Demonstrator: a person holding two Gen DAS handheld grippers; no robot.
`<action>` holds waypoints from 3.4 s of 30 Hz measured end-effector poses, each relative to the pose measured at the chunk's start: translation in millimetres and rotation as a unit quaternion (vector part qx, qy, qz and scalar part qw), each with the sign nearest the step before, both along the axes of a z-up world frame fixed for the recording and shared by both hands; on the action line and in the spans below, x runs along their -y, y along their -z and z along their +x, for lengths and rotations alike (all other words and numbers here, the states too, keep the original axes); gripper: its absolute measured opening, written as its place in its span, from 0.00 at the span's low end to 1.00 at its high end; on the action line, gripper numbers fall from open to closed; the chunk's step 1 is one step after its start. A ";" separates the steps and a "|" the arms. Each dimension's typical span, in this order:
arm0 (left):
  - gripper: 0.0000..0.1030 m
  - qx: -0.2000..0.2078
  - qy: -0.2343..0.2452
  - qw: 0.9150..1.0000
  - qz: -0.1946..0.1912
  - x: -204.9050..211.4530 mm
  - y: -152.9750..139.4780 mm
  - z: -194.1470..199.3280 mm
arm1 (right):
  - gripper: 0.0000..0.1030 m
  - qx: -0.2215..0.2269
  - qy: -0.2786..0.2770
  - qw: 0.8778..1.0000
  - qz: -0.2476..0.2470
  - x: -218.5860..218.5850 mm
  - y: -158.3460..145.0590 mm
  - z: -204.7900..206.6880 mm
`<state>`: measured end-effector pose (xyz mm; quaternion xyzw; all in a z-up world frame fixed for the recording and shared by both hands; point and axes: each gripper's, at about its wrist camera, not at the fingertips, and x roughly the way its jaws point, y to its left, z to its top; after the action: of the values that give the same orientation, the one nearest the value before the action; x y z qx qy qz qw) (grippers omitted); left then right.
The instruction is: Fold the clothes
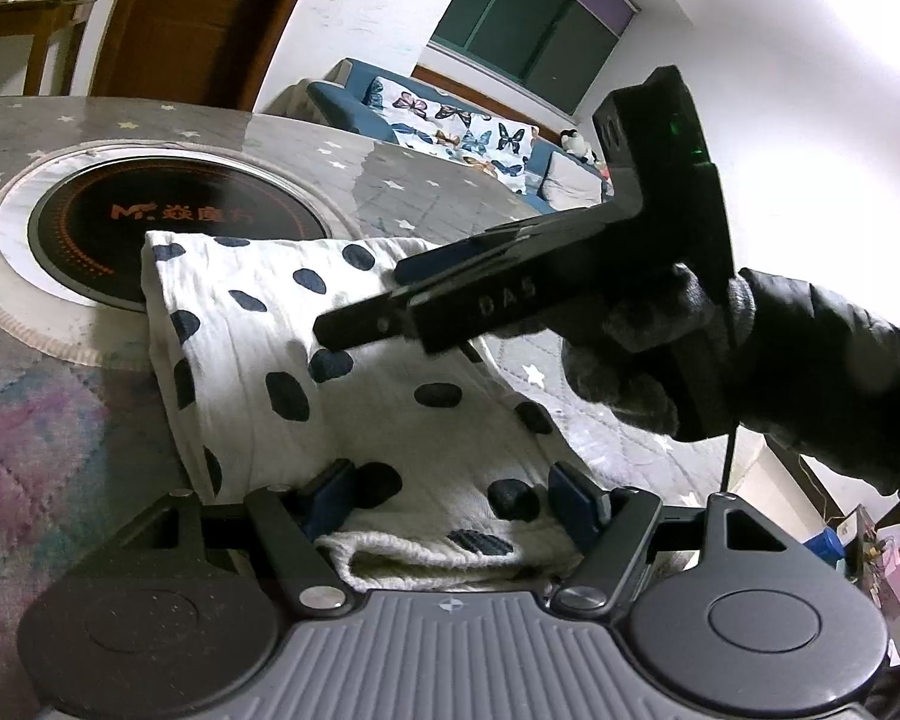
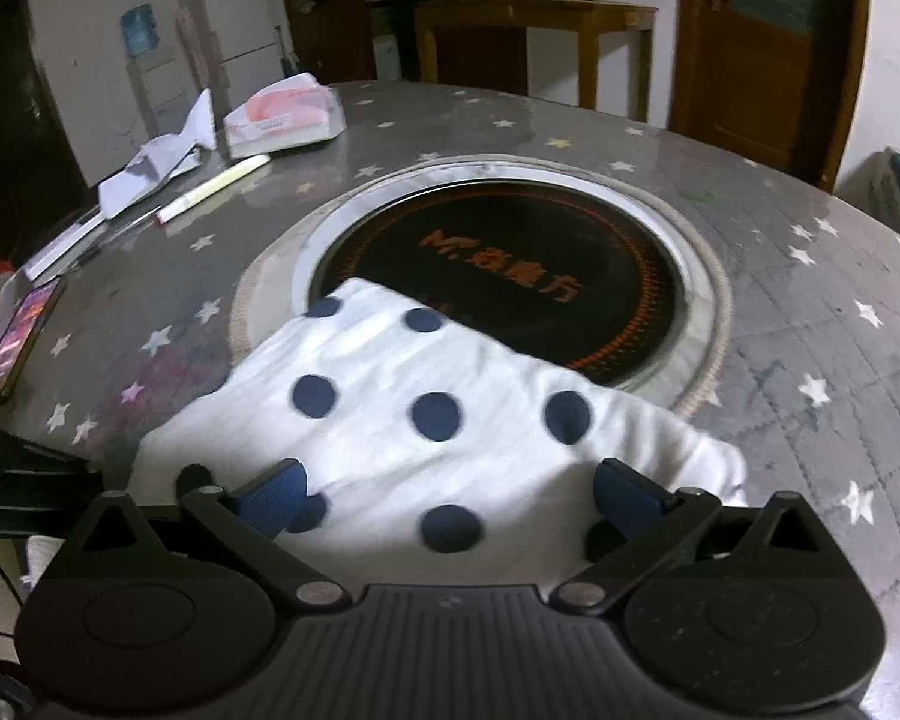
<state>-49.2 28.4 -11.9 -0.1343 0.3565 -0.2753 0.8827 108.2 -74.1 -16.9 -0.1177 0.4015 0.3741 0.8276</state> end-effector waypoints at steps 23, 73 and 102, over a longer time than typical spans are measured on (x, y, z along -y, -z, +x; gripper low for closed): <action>0.71 0.024 -0.039 0.999 0.004 -14.8 -26.1 -14.0 | 0.99 0.025 0.026 0.997 0.073 40.6 -21.9 -28.5; 0.46 0.069 -0.132 0.989 0.021 -22.5 -25.7 -46.7 | 0.95 0.071 -0.029 0.995 0.060 43.1 -42.2 -132.7; 0.50 0.039 -0.093 0.993 0.058 -8.8 -14.7 -38.6 | 0.96 0.033 0.036 0.997 0.055 40.6 0.9 -22.4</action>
<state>-87.8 37.2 2.8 -0.1047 0.3230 -0.1755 0.9241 85.8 -114.7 -17.7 -0.0703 0.3565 0.3615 0.8587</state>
